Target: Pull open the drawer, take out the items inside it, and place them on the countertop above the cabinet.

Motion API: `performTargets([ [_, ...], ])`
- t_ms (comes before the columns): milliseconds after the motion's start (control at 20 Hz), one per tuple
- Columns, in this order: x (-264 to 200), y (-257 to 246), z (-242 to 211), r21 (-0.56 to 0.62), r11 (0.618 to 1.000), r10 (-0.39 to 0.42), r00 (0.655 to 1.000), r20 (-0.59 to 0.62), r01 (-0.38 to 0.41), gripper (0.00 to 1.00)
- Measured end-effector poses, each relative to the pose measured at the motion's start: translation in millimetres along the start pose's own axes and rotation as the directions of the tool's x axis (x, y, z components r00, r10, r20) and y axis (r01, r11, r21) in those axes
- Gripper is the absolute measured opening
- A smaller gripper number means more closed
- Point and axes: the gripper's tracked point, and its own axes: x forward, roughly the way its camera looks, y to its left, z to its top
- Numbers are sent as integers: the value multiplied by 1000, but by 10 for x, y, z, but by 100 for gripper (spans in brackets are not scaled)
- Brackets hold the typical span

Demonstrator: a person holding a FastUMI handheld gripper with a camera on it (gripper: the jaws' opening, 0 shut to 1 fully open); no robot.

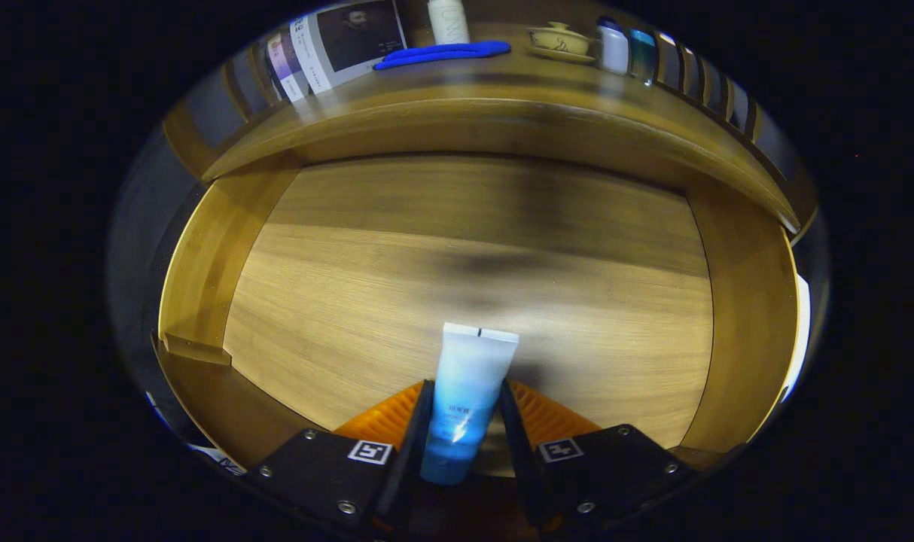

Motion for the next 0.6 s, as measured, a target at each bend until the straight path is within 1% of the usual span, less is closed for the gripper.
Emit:
performTargets([
  [50, 1, 46, 29, -14, 1000, 23, 999, 23, -23, 50],
  [100, -38, 75, 93, -27, 999, 44, 997, 56, -42, 48],
  [200, -95, 97, 186, -37, 998, 63, 990, 126, -59, 48],
  [350, -155, 83, 263, -37, 997, 69, 976, 206, -63, 48],
  [500, -247, 3, 371, -43, 998, 55, 956, 289, -45, 48],
  [600, -326, -21, 437, -30, 998, 55, 938, 342, -47, 47],
])
